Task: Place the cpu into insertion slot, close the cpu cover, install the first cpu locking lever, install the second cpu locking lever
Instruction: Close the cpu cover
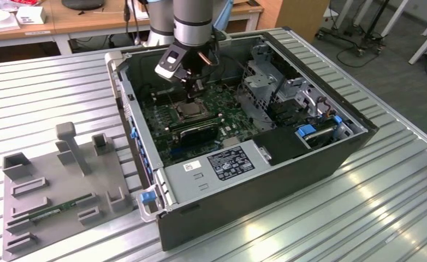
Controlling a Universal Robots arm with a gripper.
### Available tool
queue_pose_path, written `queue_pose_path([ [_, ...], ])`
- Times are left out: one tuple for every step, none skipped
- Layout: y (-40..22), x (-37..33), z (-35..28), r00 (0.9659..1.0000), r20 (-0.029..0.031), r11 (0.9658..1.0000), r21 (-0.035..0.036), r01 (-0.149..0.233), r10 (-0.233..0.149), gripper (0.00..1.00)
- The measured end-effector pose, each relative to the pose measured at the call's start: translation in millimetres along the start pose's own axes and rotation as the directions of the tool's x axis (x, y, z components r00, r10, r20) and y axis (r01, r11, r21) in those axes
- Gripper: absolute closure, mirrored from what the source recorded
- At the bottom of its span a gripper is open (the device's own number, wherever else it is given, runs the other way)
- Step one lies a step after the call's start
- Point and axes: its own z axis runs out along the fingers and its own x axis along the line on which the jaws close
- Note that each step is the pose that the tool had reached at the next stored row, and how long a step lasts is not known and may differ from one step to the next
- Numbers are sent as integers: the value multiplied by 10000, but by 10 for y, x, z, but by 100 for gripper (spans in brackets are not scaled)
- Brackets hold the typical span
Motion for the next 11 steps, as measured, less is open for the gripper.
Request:
queue_pose_path([
  [-17,0,12,10000,12,10000,2,0,0,89],
  [-32,0,25,10000,21,10000,1,0,0,89],
  [-47,0,36,10000,32,10000,1,-1,1,89],
  [-57,1,42,10000,39,10000,1,0,0,89],
  [-62,1,42,10000,42,10000,2,0,0,89],
  [-64,1,41,10000,46,10000,3,0,0,89],
  [-64,1,42,10000,45,10000,3,1,-1,89],
  [-64,1,42,10000,45,10000,2,2,-2,89],
  [-64,1,42,10000,45,10000,2,1,-1,89],
  [-64,1,42,10000,45,10000,1,1,-1,89],
  [-64,1,42,10000,46,10000,2,1,-1,89],
])
